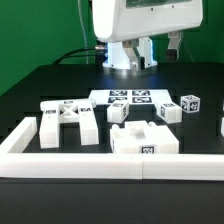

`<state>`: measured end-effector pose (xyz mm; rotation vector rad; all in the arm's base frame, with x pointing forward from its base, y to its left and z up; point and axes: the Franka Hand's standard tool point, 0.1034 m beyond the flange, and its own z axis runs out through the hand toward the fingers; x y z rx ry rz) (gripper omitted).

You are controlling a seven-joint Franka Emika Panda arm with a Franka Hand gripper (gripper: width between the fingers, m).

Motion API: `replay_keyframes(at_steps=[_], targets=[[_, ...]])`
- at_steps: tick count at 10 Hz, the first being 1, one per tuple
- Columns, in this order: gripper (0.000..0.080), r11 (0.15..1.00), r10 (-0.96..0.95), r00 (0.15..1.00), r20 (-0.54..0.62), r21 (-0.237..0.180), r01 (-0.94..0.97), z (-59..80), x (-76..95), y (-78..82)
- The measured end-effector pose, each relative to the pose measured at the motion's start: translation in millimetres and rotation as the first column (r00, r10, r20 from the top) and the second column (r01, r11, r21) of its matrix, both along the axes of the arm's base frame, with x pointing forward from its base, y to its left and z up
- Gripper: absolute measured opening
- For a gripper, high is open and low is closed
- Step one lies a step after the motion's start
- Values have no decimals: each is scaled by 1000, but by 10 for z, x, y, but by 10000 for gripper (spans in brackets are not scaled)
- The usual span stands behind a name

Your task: Assemble chair

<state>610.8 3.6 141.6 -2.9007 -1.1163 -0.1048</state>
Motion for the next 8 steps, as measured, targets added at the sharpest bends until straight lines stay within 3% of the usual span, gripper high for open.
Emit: replay_keyframes(at_steps=[6, 8], targets=[[650, 999, -38, 999, -4, 10, 38, -9, -8, 8], [650, 989, -146, 989, -29, 16, 146, -155, -37, 32]])
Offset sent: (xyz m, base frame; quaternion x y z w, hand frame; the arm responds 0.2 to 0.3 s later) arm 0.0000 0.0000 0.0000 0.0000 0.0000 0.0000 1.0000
